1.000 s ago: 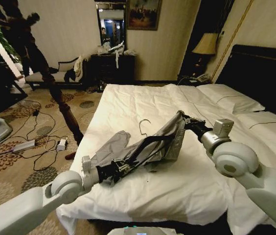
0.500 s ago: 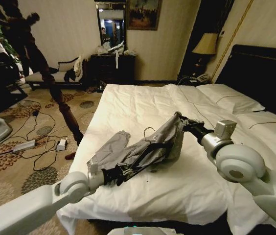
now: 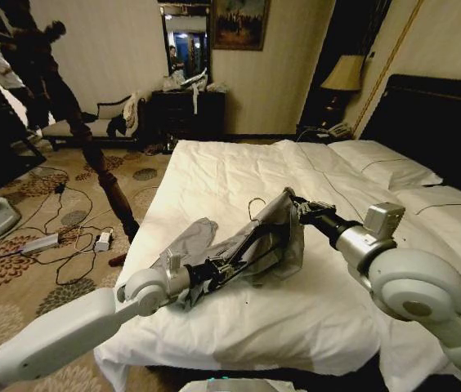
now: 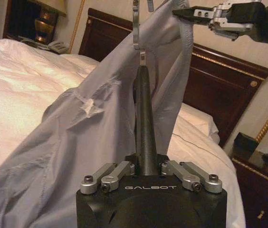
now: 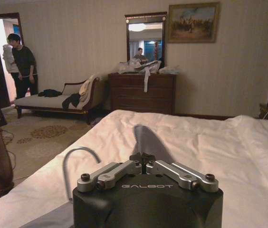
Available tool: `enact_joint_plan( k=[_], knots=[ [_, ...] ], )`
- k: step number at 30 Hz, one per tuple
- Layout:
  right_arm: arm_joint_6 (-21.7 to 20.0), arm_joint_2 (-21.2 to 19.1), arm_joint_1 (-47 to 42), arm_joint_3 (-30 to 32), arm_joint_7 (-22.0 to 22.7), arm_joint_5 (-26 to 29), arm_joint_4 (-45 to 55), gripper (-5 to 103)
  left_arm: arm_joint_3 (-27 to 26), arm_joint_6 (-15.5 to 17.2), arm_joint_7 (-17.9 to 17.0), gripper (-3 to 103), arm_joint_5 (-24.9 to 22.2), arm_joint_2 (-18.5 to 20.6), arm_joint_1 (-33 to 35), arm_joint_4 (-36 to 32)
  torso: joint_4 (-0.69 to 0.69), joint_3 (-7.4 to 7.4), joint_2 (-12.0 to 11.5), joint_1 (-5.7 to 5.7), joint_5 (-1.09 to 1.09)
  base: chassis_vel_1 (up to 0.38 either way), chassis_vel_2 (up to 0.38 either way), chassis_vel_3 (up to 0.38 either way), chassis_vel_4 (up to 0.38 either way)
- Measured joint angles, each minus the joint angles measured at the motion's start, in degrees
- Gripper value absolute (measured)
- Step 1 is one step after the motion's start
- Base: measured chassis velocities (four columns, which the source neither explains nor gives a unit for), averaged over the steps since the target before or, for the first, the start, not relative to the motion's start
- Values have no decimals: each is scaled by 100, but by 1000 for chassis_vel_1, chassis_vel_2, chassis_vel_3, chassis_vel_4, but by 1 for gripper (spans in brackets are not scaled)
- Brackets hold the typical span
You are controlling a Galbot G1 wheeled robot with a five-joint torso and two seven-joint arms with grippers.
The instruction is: Pick up the clothes from the bed and hang them on the clothes hanger.
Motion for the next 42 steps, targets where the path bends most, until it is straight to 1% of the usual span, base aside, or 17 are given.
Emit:
enact_joint_plan(
  k=[6, 8, 10, 13, 15, 16, 17, 23, 27, 31, 33, 34, 35, 38, 39, 41, 42],
  knots=[
    [-16, 68, -70, -45, 44, 194, -8, 0, 63, 1, -116, 18, -12, -249, -47, 94, 1, 0, 0, -1, 0, 0, 0, 0, 0],
    [-29, 104, -159, -71, 118, 394, -10, 0, 64, -9, -249, 18, -100, -524, -222, 251, -1, 0, 0, 0, -1, 0, 0, 0, 0],
    [-33, 119, -185, -78, 127, 410, -12, 0, 64, -9, -269, 18, -128, -579, -262, 270, -1, 0, 0, 0, -1, 0, 0, 0, 0],
    [-61, 235, -370, -114, 147, 472, -14, 0, 74, -19, -350, 18, -243, -822, -501, 368, -4, -1, 0, 0, 2, 0, 0, 0, 0],
    [-67, 267, -387, -130, 130, 513, -15, 0, 70, -24, -360, 18, -245, -842, -523, 394, -4, 0, 0, 0, 1, 0, 0, 0, 0],
    [-87, 325, -405, -156, 42, 573, -16, 0, 39, -30, -384, 18, -245, -863, -533, 438, 1, 0, 0, 0, 0, 0, 0, 0, 0],
    [-99, 341, -423, -162, -5, 578, -16, 0, 20, -31, -393, 18, -246, -864, -533, 445, 1, 0, 0, 0, 0, 0, 0, 0, 0],
    [-126, 359, -552, -182, -190, 582, -19, 0, -178, -37, -432, 18, -242, -791, -433, 455, -2, 0, 0, 0, 0, 0, 0, 0, 0],
    [-154, 373, -557, -259, -662, 435, -20, 0, -476, -43, -507, 18, -262, -674, -263, 436, 2, -1, 0, 0, -1, 0, 0, 0, 0],
    [-195, 370, -571, -255, -711, 415, -21, 0, -516, -46, -512, 18, -272, -679, -260, 436, -2, 0, 0, 0, -1, 0, 0, 0, 0],
    [-220, 371, -584, -243, -726, 407, -21, -3, -518, -48, -516, 18, -278, -681, -267, 418, -1, 0, 0, 0, -1, 0, 0, 0, 0],
    [-235, 373, -588, -243, -733, 400, -21, 1, -519, -52, -517, 18, -278, -683, -273, 412, -1, 0, 0, 0, -1, 0, 0, 0, 0],
    [-235, 373, -588, -243, -733, 400, -21, 1, -519, -52, -517, 18, -278, -683, -273, 412, -1, 0, 0, 0, -1, 0, 0, 0, 0],
    [-238, 375, -669, -211, -995, 221, -21, 17, -519, -68, -521, 18, -279, -740, -310, 442, -1, -1, 0, 0, 0, 0, 0, 0, 0],
    [-238, 375, -669, -211, -995, 221, -21, 17, -519, -68, -521, 18, -279, -740, -310, 442, -1, -1, 0, 0, 0, 0, 0, 0, 0],
    [-216, 348, -695, -216, -1265, -54, -21, 28, -610, -74, -531, 18, -279, -806, -251, 469, -2, -1, 0, 0, 0, 0, 0, 0, 0],
    [-177, 322, -701, -217, -1375, -167, -22, 28, -649, -76, -536, 18, -276, -829, -220, 477, -1, 0, 0, 0, 1, 0, 0, 0, 0]
  ],
)
